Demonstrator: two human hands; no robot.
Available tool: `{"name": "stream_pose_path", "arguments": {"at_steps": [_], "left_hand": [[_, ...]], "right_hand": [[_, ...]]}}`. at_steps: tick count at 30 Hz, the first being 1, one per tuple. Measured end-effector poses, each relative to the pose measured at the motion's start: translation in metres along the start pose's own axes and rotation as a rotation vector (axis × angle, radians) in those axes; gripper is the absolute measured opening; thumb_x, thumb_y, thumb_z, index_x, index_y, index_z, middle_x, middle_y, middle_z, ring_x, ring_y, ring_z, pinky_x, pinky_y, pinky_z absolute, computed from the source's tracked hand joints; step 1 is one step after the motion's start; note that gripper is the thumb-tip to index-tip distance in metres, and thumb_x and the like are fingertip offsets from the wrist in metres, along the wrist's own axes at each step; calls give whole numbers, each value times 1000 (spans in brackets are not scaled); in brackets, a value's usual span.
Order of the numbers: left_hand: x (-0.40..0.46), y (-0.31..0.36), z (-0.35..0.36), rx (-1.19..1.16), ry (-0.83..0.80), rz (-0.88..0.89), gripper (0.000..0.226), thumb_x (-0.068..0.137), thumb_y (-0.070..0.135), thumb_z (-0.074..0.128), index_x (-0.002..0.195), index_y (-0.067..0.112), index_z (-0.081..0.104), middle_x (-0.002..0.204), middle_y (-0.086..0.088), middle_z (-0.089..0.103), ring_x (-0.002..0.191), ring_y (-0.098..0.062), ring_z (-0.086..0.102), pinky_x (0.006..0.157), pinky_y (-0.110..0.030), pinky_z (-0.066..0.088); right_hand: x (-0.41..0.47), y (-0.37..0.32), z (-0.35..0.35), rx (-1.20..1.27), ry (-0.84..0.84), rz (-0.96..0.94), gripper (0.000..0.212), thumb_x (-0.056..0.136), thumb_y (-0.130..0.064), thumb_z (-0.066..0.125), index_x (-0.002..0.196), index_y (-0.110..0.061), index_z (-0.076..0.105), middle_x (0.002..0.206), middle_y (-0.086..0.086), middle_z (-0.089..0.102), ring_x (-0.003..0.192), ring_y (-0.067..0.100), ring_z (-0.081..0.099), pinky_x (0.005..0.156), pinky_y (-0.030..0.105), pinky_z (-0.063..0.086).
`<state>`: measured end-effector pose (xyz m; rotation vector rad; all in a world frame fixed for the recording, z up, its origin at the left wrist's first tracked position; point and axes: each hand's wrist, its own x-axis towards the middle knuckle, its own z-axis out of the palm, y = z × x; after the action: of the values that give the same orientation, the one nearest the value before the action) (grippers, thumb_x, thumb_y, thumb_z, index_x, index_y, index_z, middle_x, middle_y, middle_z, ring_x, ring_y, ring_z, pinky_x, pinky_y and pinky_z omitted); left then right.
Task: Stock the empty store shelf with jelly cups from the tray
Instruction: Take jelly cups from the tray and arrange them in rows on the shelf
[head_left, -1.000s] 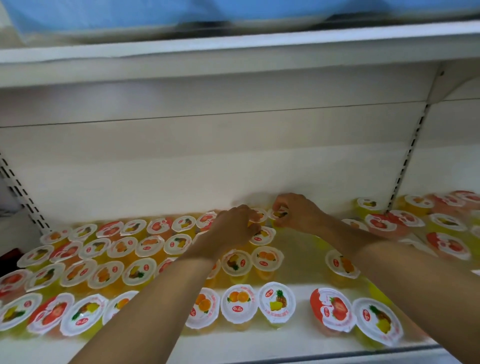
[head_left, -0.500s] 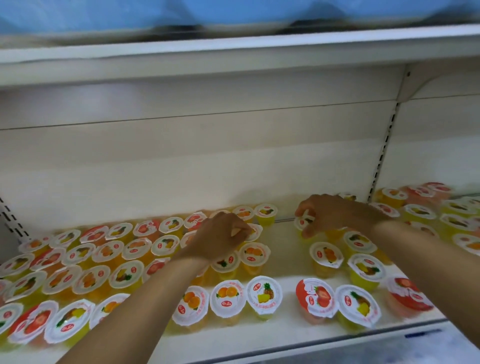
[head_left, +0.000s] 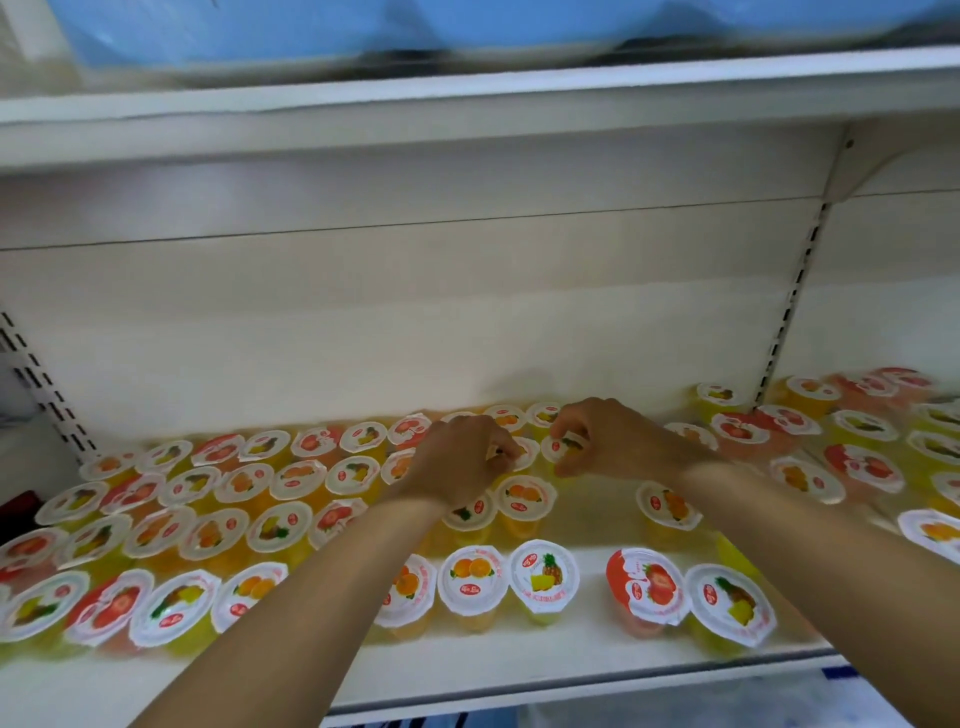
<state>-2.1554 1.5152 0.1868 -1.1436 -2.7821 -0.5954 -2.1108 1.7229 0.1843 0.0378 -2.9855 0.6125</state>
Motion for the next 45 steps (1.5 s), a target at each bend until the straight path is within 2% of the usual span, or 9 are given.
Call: {"name": "stream_pose_path", "arguments": {"at_steps": [4,7,10,13,17,23,34,41,45], "left_hand": [[-2,2,-1,11,-8,-23,18,94,32,58,107,32,70,119,12,65,108,-12,59,94,-32,47],[-5,5,0,-9,-10,-57,20,94,35,57,110,34,68,122,12,63,110,-13,58,95,-32,46],[-12,10,0,-24,-16,-93,22,94,40,55,114,38,64,129,15,58,119,-13,52,102,-32,41],[-22,15,-2,-18,-39,-64,21,94,40,56,113,38,66,130,16,55,124,-11,46,103,-28,32],[-31,20,-3,-27,-70,-56,20,87,49,63,103,40,70,121,17,58,116,-9,49,100,-30,37],[-33,20,-1,-64,-90,-87,18,77,56,68,90,44,71,113,21,59,110,-12,52,99,-37,40],[-39,26,-5,-72,-119,-79,24,79,46,72,101,35,72,123,12,59,113,-13,53,99,-34,41],[-50,40,-5,23,-63,-66,28,86,47,63,111,34,69,129,13,58,115,-11,52,97,-27,40],[-69,48,2,-75,-5,-34,29,88,49,61,112,34,68,123,21,61,112,-2,55,91,-21,43]], "right_hand": [[-1,-1,3,9,-13,6,33,73,-39,77,102,-29,62,97,-16,53,77,2,48,62,17,35],[-13,-3,-5,-68,-12,19,41,81,-49,69,115,-29,63,118,-8,59,96,10,56,82,30,46],[-35,-5,-26,-33,-33,48,42,82,-53,66,118,-32,63,120,-12,57,109,9,56,93,32,45],[-58,-2,-51,-94,-192,137,49,73,-59,72,118,-45,60,117,-15,55,109,9,55,94,31,46],[-79,-3,-64,-287,-363,241,68,65,-54,78,125,-51,47,118,-14,46,105,11,51,88,28,48],[-81,-12,-42,-298,-232,216,56,73,-43,73,123,-37,48,116,-7,56,95,12,53,76,25,46],[-60,-33,-10,-214,-102,51,42,75,-46,71,111,-30,56,98,-9,54,88,12,49,68,26,35],[-72,-24,-12,-201,-65,-8,38,80,-52,65,114,-35,59,116,-5,56,102,17,54,88,33,45],[-93,-20,-21,-103,-18,-105,28,83,-55,61,109,-43,64,112,-12,58,104,12,56,90,34,46]]}}
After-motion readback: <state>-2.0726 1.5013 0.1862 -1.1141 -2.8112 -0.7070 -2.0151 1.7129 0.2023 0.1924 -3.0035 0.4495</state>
